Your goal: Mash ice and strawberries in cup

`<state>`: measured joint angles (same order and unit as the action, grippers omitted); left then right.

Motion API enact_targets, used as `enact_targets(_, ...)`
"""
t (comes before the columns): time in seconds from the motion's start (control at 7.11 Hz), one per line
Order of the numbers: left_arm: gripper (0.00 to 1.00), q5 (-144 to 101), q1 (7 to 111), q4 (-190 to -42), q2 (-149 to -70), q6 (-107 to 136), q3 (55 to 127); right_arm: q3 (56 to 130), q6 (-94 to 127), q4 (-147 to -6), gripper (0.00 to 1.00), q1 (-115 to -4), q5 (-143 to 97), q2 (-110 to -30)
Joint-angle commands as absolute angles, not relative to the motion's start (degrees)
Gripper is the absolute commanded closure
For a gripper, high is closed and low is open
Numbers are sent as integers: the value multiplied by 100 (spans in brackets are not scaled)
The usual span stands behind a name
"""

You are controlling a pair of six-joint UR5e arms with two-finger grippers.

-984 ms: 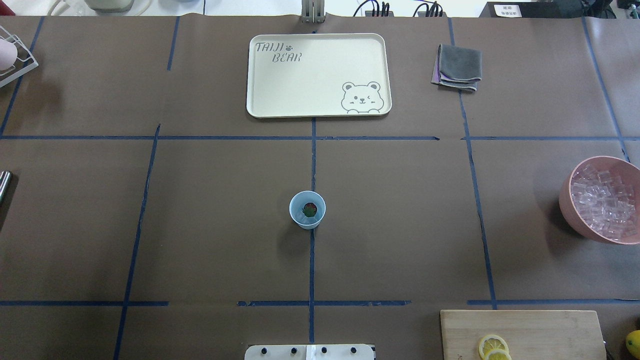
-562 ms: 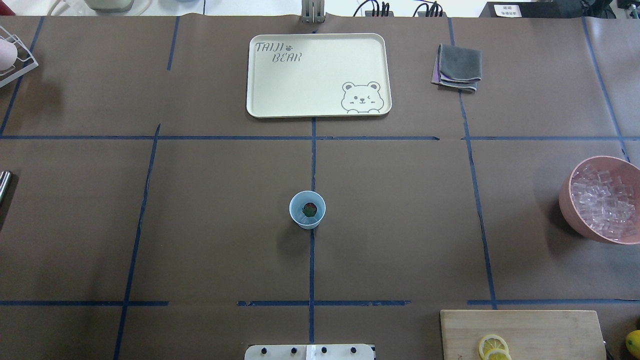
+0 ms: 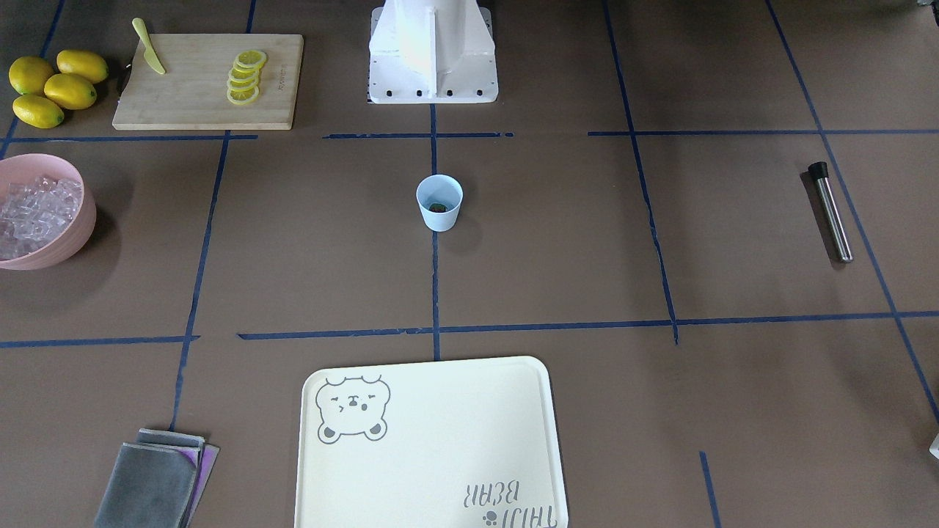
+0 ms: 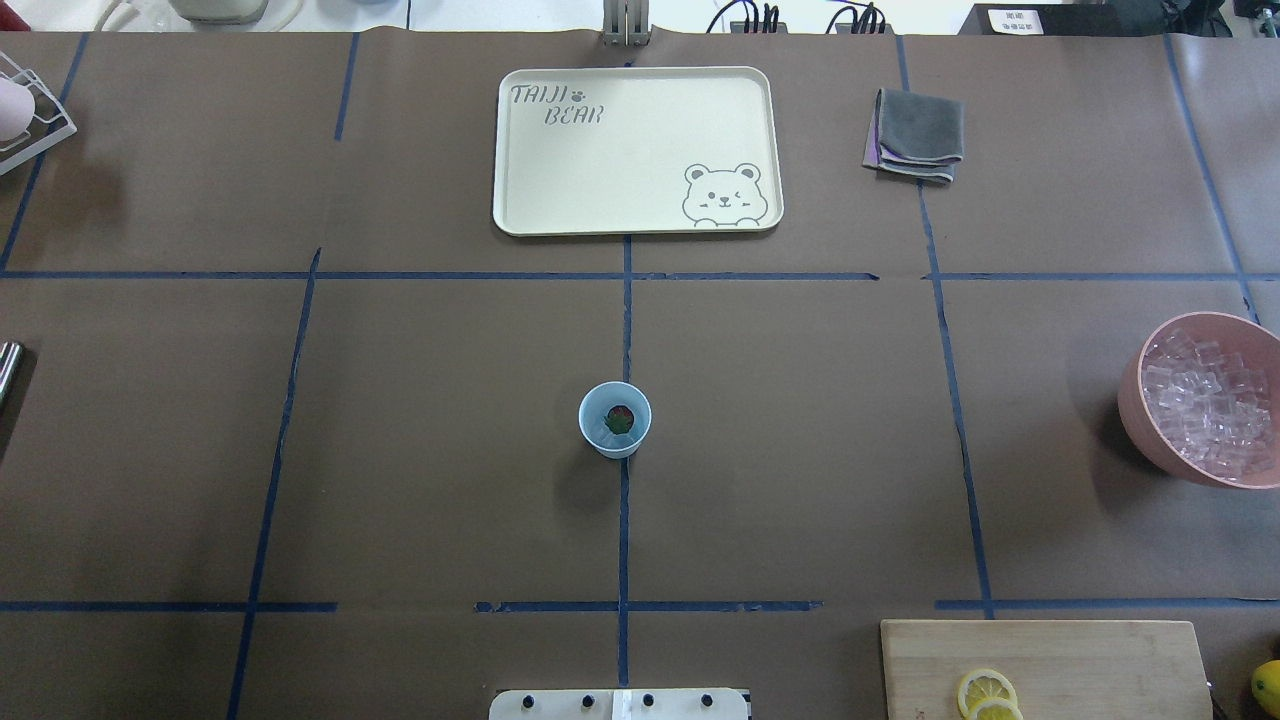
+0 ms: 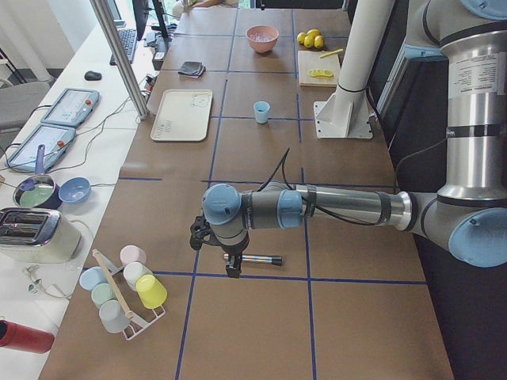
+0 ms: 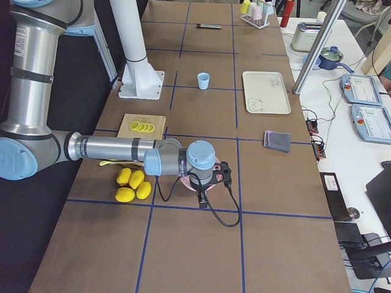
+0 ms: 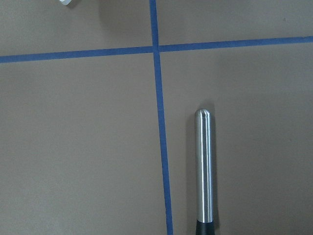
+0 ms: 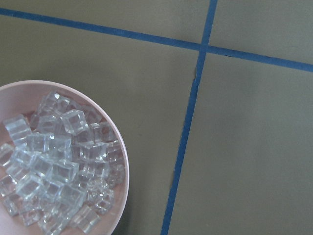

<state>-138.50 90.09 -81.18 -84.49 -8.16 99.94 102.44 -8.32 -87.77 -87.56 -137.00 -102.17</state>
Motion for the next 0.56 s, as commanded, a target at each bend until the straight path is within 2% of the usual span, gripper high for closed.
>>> enact_targets(0.0, 0, -13843, 9009, -8112, -8429, -809, 10063, 11113, -1283, -10118, 1, -8676, -13554, -10248)
enact_targets(0.42, 0, -13895, 9009, -8104, -8464, -817, 10142, 11118, -1275, -10257, 1, -8736, -13219, -10204)
